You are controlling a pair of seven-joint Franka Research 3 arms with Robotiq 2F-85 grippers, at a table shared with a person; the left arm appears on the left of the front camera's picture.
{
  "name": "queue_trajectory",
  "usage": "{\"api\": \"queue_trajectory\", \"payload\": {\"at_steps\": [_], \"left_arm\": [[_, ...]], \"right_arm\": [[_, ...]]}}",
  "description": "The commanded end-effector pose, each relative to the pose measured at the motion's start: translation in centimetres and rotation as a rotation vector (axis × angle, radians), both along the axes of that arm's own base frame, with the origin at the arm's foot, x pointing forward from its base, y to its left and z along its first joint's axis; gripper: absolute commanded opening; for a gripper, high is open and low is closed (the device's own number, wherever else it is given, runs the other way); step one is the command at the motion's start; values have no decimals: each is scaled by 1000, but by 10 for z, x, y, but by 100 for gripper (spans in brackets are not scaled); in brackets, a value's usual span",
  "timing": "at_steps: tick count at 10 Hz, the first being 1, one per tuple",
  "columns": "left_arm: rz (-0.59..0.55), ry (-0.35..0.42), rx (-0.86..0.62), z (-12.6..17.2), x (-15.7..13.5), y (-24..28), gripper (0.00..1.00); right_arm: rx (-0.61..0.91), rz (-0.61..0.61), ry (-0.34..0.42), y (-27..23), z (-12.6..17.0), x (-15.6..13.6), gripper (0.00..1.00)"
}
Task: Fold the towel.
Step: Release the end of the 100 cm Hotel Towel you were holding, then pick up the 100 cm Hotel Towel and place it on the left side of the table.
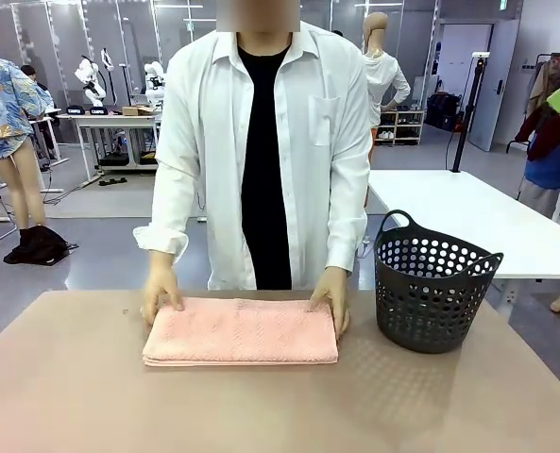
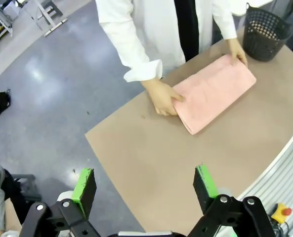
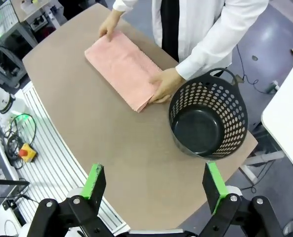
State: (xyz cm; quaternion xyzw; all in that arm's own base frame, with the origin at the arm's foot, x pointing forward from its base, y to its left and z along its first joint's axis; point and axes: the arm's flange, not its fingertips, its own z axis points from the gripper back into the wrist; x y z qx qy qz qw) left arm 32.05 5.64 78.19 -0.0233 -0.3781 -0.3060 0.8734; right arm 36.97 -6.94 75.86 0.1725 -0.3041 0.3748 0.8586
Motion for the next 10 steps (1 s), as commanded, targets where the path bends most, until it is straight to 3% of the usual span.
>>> {"api": "queue_trajectory", "payload": {"at_steps": [1, 2, 10], "left_arm": [[-18, -36, 34, -11, 2, -12, 100], [0, 0, 0, 0, 0, 0, 100], [0, 0, 0, 0, 0, 0, 100]], "right_arm": [[-11, -9, 14, 15, -6, 1, 100], [0, 0, 0, 0, 0, 0, 100], [0, 0, 0, 0, 0, 0, 100]]}}
